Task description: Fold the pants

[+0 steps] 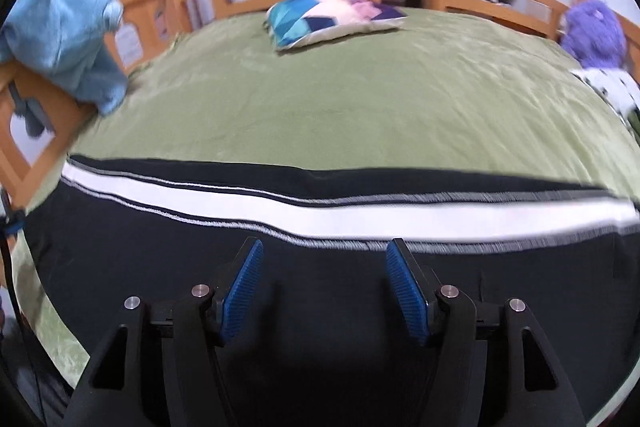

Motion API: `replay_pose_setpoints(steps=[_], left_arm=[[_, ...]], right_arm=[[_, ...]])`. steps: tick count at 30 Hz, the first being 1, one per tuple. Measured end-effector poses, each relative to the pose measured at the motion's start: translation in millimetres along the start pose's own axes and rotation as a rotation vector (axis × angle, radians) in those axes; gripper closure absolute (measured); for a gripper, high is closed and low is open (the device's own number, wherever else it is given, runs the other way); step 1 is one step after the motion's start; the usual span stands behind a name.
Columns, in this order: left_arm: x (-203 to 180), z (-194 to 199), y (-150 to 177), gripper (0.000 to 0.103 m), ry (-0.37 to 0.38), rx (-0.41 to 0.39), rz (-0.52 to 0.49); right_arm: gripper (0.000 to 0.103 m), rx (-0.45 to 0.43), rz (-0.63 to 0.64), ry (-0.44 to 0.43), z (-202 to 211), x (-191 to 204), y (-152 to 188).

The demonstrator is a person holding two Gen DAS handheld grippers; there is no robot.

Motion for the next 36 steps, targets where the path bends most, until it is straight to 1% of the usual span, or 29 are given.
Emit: replay_pose_setpoints(steps=[2, 3, 4, 5, 6, 8, 11, 16, 21, 27, 30, 32, 33, 34, 35, 36], left_arm=[[14, 10, 6, 0.034, -0.027, -0.002, 0.037], [19, 12, 10, 0.034, -0.036, 0.006, 0.049], [25, 13, 15, 0.034, -0.048, 0.02, 0.063], [29, 13, 18, 0.035, -0.056, 0.029, 0.076], [32, 11, 21, 0.036, -0.063, 0.037, 0.088], [40, 8, 28, 0.036, -0.085, 0.051, 0.122], [50, 1, 27, 0.036, -0.093, 0.04, 0.181], [64, -29, 24, 0.036, -0.12, 0.061, 0.222], [70, -63, 24, 0.036, -0.088, 0.073, 0.271], [76, -78, 21, 0.037, -0.04, 0.054, 0.335], [86, -80, 19, 0.049, -0.036, 0.043, 0.397], [93, -80, 20, 0.074, -0.049, 0.037, 0.432], [95, -81, 21, 0.078, -0.046, 0.036, 0.44], [94, -82, 20, 0.086, -0.038, 0.038, 0.433], [89, -81, 18, 0.088, -0.043, 0.034, 0.398], [82, -77, 14, 0.088, -0.075, 0.021, 0.33]], right_arm=[[0.04, -0.024, -0.023, 0.003, 6, -4, 10], [0.045, -0.014, -0.031, -0.009, 5, -5, 14], [0.05, 0.016, -0.045, -0.025, 1, -6, 20], [0.052, 0.042, -0.054, -0.036, -4, -6, 23], [0.052, 0.066, -0.062, -0.048, -7, -6, 27], [0.052, 0.085, -0.063, -0.058, -9, -6, 31], [0.052, 0.064, -0.066, -0.066, -4, -6, 31], [0.052, 0.05, -0.087, -0.057, 1, -13, 27], [0.052, 0.045, -0.125, -0.035, -3, -21, 25], [0.052, 0.06, -0.147, -0.006, -11, -24, 28], [0.052, 0.069, -0.152, 0.003, -16, -23, 30], [0.052, 0.072, -0.163, -0.004, -16, -23, 31], [0.052, 0.069, -0.164, -0.008, -16, -22, 31], [0.052, 0.062, -0.165, -0.011, -14, -22, 30], [0.052, 0.056, -0.165, -0.014, -11, -22, 29], [0.052, 0.046, -0.167, -0.018, -8, -23, 28]])
Point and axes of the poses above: each gripper's, at about its wrist camera, not at the fingertips, and z roughly against the way its jaws point, x to its left, y to its underside, the point moved 6 cm from there along -z, roughly the way its jaws point, and after that the axes turned 13 degrees about -x, right-handed, at the moved point
